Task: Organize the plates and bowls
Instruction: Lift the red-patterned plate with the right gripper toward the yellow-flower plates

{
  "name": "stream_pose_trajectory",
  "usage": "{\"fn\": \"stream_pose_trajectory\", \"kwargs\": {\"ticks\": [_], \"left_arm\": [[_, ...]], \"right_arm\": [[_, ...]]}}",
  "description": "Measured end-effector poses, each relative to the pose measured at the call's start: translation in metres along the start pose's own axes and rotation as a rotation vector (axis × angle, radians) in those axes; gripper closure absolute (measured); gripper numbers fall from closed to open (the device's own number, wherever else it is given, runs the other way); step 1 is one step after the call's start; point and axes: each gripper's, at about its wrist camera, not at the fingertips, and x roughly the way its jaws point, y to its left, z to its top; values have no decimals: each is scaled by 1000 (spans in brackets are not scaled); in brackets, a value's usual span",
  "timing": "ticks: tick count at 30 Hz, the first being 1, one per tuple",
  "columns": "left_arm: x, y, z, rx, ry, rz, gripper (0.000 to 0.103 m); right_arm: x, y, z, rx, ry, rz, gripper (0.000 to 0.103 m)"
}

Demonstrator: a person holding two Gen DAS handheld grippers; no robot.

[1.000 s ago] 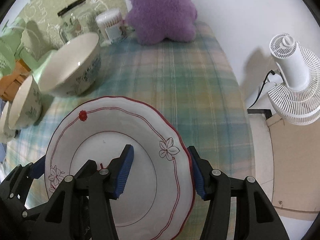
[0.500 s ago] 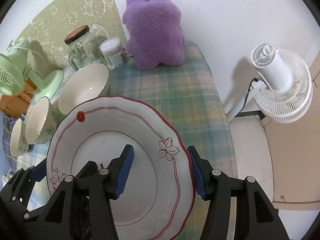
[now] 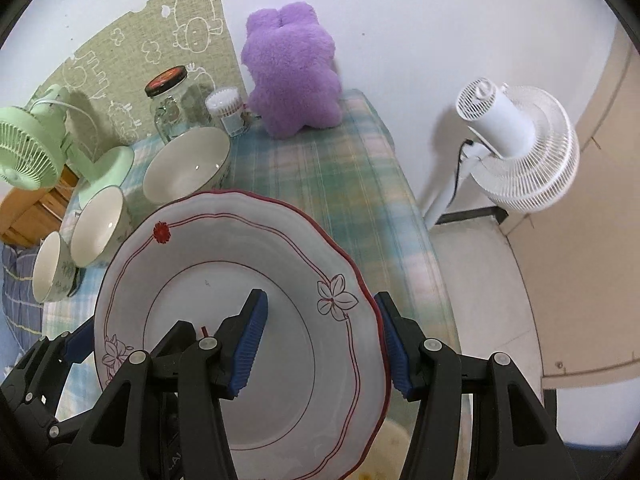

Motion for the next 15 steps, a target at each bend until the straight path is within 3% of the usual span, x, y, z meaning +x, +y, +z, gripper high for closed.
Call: {"fn": "stream_pose_trajectory", "kwargs": {"ticks": [15], "left_arm": [[-31,-3,-67,126,30,-75,31]], "right_arm": [[-45,-1,-90,151,7,-86,44]]}}
